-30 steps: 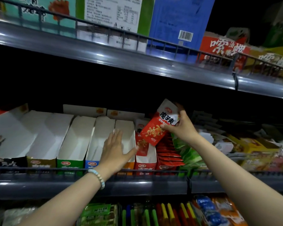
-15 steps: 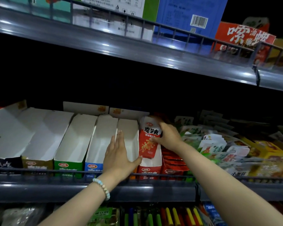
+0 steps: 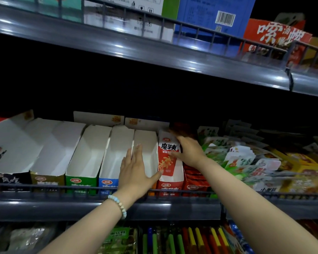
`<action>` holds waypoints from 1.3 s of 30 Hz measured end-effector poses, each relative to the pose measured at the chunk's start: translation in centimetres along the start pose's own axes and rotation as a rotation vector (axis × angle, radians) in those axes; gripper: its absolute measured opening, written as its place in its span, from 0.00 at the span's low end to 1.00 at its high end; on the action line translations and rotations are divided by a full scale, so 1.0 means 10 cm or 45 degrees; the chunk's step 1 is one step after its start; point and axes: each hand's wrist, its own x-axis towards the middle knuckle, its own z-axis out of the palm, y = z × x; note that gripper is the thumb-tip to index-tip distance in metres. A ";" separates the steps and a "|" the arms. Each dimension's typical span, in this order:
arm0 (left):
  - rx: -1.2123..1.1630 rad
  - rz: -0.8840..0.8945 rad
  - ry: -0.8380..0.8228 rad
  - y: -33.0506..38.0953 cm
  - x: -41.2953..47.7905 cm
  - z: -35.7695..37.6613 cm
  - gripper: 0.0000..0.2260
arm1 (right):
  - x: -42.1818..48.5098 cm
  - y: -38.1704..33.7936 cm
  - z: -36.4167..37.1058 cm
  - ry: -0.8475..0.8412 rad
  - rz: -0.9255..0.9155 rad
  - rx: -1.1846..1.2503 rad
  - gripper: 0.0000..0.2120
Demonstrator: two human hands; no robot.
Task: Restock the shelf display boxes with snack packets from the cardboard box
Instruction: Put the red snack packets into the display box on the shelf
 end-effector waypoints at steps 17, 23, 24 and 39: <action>-0.076 0.142 -0.032 -0.32 -1.13 -0.31 0.35 | -1.53 -0.36 -0.16 0.002 -0.186 0.453 0.32; -0.009 0.057 -0.255 -0.86 -1.85 0.05 0.36 | -2.30 -0.48 0.57 -0.306 -0.093 0.565 0.32; 0.020 0.035 -0.309 -0.97 -1.96 0.12 0.37 | -2.41 -0.49 0.73 -0.387 -0.059 0.559 0.32; 0.172 -0.466 -0.815 -2.47 -3.09 0.78 0.33 | -3.34 -0.81 2.73 -1.035 0.653 0.958 0.31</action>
